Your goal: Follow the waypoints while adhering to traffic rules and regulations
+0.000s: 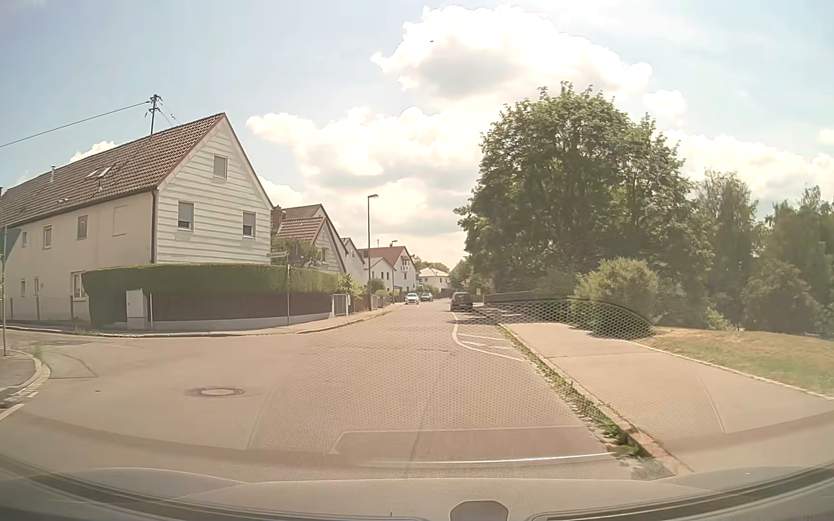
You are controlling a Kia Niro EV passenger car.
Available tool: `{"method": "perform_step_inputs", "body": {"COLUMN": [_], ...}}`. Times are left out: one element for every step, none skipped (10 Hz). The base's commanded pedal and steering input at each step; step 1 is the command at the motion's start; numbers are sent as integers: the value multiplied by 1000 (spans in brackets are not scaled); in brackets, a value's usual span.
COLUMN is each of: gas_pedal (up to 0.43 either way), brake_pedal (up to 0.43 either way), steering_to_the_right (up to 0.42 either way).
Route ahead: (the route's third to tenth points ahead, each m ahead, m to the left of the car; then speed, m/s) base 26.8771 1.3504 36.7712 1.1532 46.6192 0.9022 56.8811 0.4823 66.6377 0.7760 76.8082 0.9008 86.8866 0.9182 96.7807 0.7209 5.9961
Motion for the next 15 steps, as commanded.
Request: {"method": "perform_step_inputs", "body": {"gas_pedal": [87,87,87,79,79,79,79,79,79,79,79,79,79,87,98], "brake_pedal": [0,0,0,0,0,0,0,0,0,0,0,0,0,0,0], "steering_to_the_right": [-36,-39,-43,-46,-53,-59,-63,-63,-63,-60,-54,-44,-35,-26,-20]}}
